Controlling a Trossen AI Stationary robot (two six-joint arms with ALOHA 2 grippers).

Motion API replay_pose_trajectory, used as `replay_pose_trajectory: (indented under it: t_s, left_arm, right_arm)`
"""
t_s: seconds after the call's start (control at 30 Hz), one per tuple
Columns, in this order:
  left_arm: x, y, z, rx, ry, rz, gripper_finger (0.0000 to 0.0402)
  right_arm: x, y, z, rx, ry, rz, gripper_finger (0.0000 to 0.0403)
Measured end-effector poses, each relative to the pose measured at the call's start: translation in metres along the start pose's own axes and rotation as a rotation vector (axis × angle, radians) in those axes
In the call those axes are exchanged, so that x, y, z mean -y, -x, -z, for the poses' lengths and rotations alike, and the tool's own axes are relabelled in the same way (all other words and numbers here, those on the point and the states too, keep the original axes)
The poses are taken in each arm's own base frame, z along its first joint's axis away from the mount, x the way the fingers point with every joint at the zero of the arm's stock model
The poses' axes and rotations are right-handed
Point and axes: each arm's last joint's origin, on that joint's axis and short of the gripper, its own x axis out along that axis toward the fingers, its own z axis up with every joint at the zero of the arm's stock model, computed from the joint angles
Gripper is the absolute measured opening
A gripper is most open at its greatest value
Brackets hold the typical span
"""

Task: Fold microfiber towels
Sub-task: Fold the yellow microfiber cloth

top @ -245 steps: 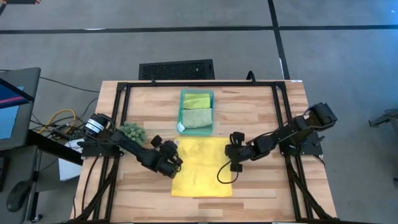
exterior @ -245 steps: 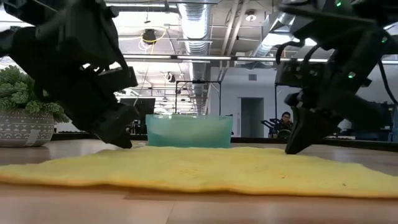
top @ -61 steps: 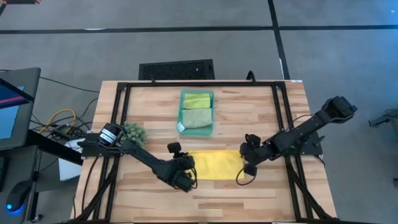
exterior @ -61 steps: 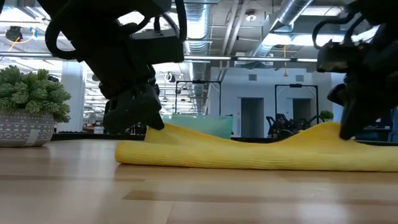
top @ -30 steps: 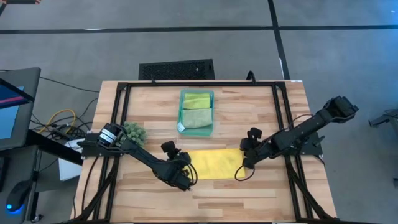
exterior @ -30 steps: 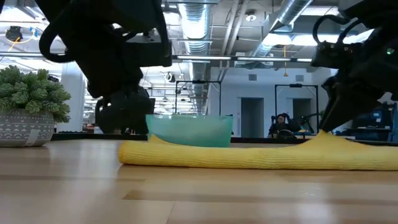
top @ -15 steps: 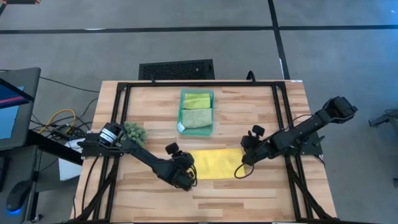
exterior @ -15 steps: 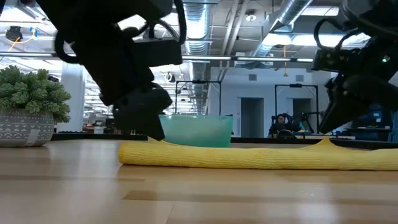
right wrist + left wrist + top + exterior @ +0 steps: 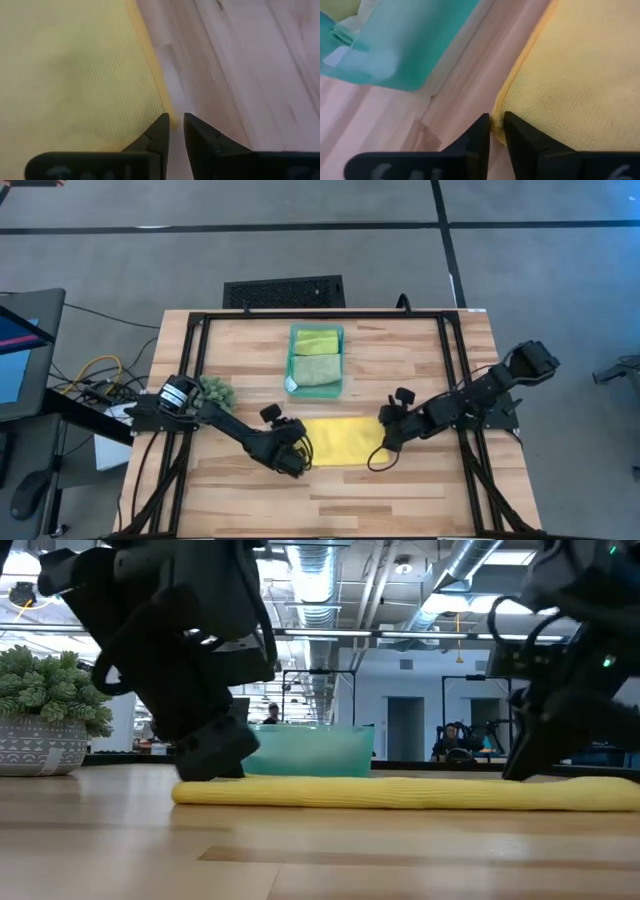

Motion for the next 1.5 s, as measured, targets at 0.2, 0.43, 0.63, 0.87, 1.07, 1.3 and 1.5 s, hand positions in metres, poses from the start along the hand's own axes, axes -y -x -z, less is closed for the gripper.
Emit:
replay_pose_trajectory:
  t_s: [0.2,0.43,0.63,0.87,1.07,1.3,1.5]
  left_arm:
    - [-0.001,0.021,-0.011,-0.081,-0.132,-0.047,0.0038]
    - [0.006,0.061,-0.036,-0.054,-0.135,-0.034,0.0023]
    - [0.017,0.065,-0.026,-0.072,-0.157,0.06,0.0005]
    - [0.005,0.039,-0.005,-0.025,-0.088,-0.068,0.0008]
    - [-0.009,0.031,-0.004,-0.121,-0.061,-0.139,0.0009]
    - [-0.024,0.043,-0.013,-0.112,-0.033,-0.279,0.0009]
    - [-0.021,0.056,-0.016,-0.034,-0.009,-0.288,0.0009]
  right_arm:
    - [0.007,-0.008,-0.001,-0.014,-0.021,0.057,0.0079]
    - [0.006,0.028,-0.011,0.143,-0.038,-0.052,0.0079]
    - [-0.004,0.03,-0.017,0.185,-0.005,-0.177,0.0079]
    - [-0.016,-0.01,-0.02,0.172,0.057,-0.161,0.0079]
    - [-0.013,-0.029,-0.022,0.137,0.036,-0.139,0.0079]
    - [-0.011,-0.031,-0.023,0.114,0.007,-0.17,0.0079]
    - [-0.012,-0.025,-0.022,0.11,0.004,-0.192,0.0079]
